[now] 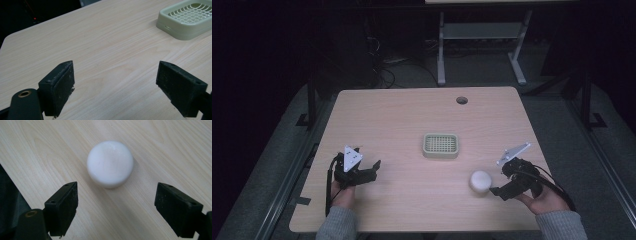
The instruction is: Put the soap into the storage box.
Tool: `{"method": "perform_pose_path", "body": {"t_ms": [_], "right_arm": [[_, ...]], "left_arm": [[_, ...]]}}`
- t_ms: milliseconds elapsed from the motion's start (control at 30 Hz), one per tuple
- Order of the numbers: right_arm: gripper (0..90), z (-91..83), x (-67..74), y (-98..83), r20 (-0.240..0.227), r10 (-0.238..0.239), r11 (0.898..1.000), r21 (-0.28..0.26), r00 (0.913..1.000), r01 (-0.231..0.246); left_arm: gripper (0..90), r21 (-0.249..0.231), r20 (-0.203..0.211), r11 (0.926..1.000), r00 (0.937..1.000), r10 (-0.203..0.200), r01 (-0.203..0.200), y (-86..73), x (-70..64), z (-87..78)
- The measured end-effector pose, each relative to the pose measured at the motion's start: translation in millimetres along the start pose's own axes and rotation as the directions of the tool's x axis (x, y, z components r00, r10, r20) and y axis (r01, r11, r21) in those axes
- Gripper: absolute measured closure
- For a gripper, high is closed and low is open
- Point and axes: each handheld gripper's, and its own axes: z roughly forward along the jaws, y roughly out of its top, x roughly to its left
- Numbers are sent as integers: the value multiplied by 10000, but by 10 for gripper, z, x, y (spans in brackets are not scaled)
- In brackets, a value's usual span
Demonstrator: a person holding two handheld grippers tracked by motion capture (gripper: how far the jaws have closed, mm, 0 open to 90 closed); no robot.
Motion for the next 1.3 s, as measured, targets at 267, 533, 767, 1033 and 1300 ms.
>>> {"method": "perform_pose_path", "body": {"t_ms": [267, 533, 767, 1033, 1300], "right_arm": [[182, 28, 13, 77, -104, -195, 9998, 86, 9998, 196], [182, 68, 27, 165, -204, -336, 9990, 285, 9992, 342], [182, 120, 50, 238, -273, -537, 9976, 429, 9982, 549], [183, 246, 69, 334, -421, -748, 9940, 774, 9963, 779], [182, 330, 58, 390, -435, -871, 9904, 1042, 9952, 912]], "left_arm": [[148, -16, 2, 10000, 10000, 9, -9, 1, 2, -2], [148, -44, -3, 10000, 10000, -25, 25, 0, 3, -1], [148, -30, -2, 10000, 10000, -25, 25, 1, 7, -5], [148, -23, -18, 10000, 10000, -60, 60, 1, 9, -3], [148, -32, -17, 10000, 10000, -72, 72, 1, 14, -5]]}}
